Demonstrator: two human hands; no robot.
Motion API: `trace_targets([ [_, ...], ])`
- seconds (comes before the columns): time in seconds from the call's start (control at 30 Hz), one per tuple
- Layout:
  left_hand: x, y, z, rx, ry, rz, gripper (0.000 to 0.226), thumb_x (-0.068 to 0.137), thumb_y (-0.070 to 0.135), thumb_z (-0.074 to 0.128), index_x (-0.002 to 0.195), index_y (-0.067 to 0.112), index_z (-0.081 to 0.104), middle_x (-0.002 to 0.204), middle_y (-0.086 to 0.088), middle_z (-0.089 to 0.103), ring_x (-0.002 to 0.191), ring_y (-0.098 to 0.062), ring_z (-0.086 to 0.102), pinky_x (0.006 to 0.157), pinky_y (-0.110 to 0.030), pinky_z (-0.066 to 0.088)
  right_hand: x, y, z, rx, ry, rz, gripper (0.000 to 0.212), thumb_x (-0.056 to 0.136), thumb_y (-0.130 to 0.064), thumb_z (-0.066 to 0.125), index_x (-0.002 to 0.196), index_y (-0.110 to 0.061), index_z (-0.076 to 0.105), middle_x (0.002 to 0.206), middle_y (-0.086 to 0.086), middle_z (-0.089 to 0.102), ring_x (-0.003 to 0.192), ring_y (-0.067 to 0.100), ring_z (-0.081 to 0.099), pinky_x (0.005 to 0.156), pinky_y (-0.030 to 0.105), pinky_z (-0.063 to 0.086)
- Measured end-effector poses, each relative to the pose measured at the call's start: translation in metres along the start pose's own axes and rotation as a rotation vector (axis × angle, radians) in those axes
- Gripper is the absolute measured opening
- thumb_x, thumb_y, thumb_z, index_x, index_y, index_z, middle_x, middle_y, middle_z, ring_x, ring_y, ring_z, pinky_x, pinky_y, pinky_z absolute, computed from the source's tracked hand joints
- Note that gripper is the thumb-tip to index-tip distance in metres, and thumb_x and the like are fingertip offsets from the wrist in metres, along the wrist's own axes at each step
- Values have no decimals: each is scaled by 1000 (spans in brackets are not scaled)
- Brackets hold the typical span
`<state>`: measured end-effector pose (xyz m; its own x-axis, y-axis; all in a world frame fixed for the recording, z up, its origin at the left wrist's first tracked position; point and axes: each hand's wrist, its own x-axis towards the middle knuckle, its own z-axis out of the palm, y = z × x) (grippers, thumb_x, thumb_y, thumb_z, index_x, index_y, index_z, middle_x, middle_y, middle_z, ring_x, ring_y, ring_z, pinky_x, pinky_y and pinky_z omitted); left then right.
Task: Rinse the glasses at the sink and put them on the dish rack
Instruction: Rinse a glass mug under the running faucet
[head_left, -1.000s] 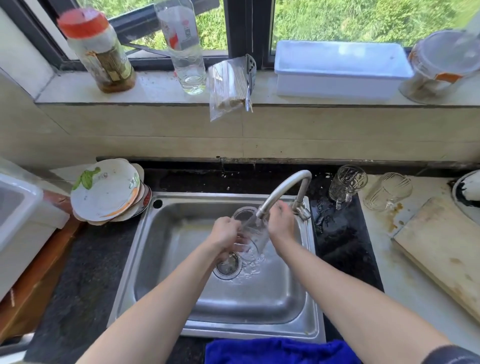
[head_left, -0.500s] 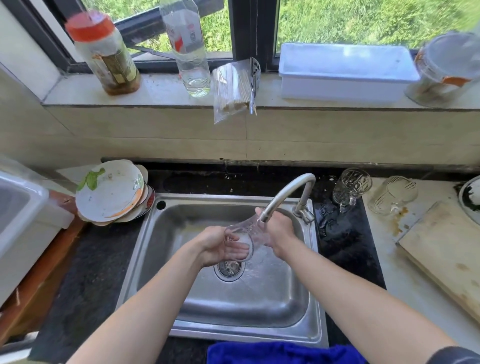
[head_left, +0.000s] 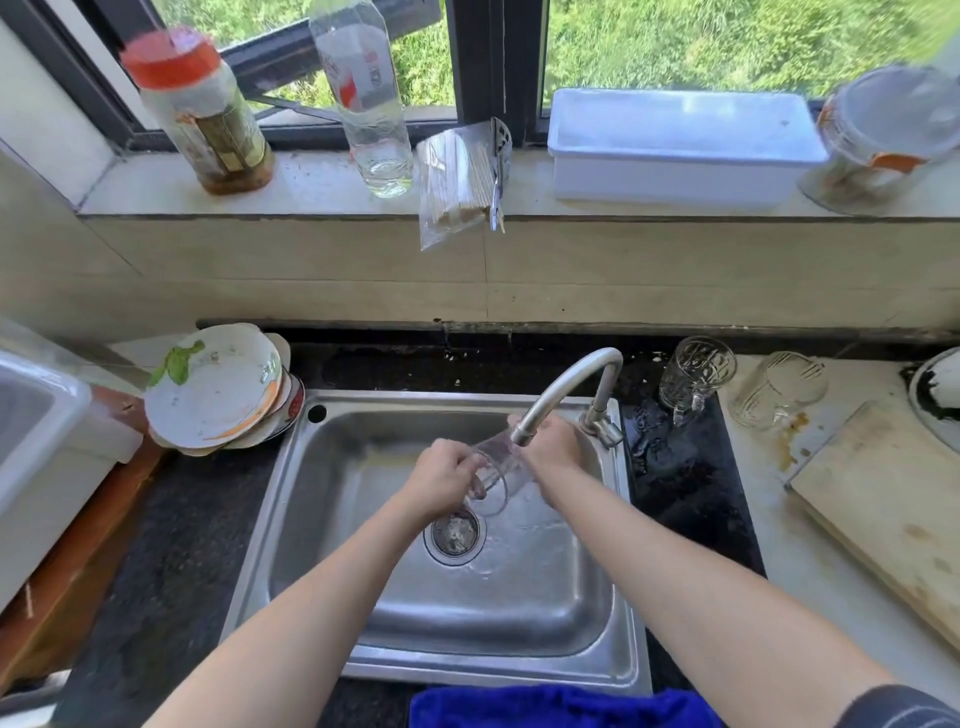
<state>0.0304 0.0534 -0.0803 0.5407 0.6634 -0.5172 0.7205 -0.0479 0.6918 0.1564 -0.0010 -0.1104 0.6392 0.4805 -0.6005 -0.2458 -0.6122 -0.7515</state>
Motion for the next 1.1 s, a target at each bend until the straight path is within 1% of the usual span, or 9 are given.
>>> trace_targets([
  [0.13, 4, -6, -3, -186, 0, -103, 22, 96, 8, 48, 85, 3, 66, 58, -8, 66, 60, -27, 60, 69, -49, 56, -17, 9, 14, -9, -22, -220, 19, 74, -51, 54, 72, -33, 59, 100, -1, 61, 93, 21, 57, 83, 37, 47],
  [0.27, -1, -3, -2, -260, -101, -92, 20, 96, 5, 48, 91, -8, 63, 57, -8, 65, 56, -24, 61, 56, -35, 53, -3, -4, -1, 191, -14, 31, 29, 90, -25, 45, 64, -21, 56, 72, 1, 54, 71, 20, 49, 65, 34, 41],
  [0.4, -5, -4, -5, -582, -155, -196, 18, 93, -3, 48, 80, -5, 59, 59, -13, 57, 62, -25, 65, 53, -27, 53, -7, 6, 7, 169, -17, -49, 21, 67, -49, 61, 79, -32, 65, 93, 4, 62, 84, 21, 59, 76, 41, 52],
  [0.5, -12, -6, -7, -714, -267, -225, 18, 94, -1, 51, 78, -4, 59, 60, -10, 58, 67, -24, 68, 60, -26, 59, -6, 0, -6, 322, -97, 171, 17, 79, -32, 70, 86, -17, 68, 86, 6, 66, 71, 21, 60, 59, 30, 51],
  [0.57, -13, -7, -10, -617, -293, -223, 14, 93, 2, 56, 81, -3, 60, 64, -11, 60, 66, -26, 68, 63, -32, 60, 0, -5, -16, 323, -113, 268, 11, 83, -24, 70, 83, -12, 72, 77, 5, 65, 61, 20, 57, 49, 25, 47],
  [0.73, -2, 3, -13, 58, -36, 18, 22, 95, 12, 54, 74, 6, 59, 61, -7, 64, 45, -21, 60, 38, -20, 43, 4, -4, -12, -44, -35, 58, 18, 82, -30, 66, 94, -20, 75, 90, -1, 72, 79, 22, 64, 63, 30, 51],
  [0.9, 3, -6, -1, -162, -50, -97, 23, 93, 5, 46, 77, -3, 59, 53, -12, 61, 39, -22, 58, 41, -26, 45, -23, 6, 9, -246, 90, -282, 24, 85, -39, 57, 102, -22, 60, 101, 1, 58, 96, 22, 55, 86, 40, 49],
  [1.0, 0, -10, 0, -269, -91, -133, 21, 95, 5, 47, 95, -12, 59, 56, -15, 60, 36, -20, 55, 38, -24, 43, -12, 5, -10, -267, -3, -154, 22, 94, -39, 48, 93, -22, 61, 86, -3, 63, 75, 18, 59, 67, 33, 50],
  [1.1, -3, -9, -1, -350, -84, -155, 15, 95, 4, 49, 92, -7, 58, 56, -15, 58, 35, -19, 51, 37, -23, 42, -8, 2, -22, -256, -28, -73, 28, 98, -39, 36, 86, -22, 54, 75, -2, 57, 61, 17, 51, 57, 28, 40],
])
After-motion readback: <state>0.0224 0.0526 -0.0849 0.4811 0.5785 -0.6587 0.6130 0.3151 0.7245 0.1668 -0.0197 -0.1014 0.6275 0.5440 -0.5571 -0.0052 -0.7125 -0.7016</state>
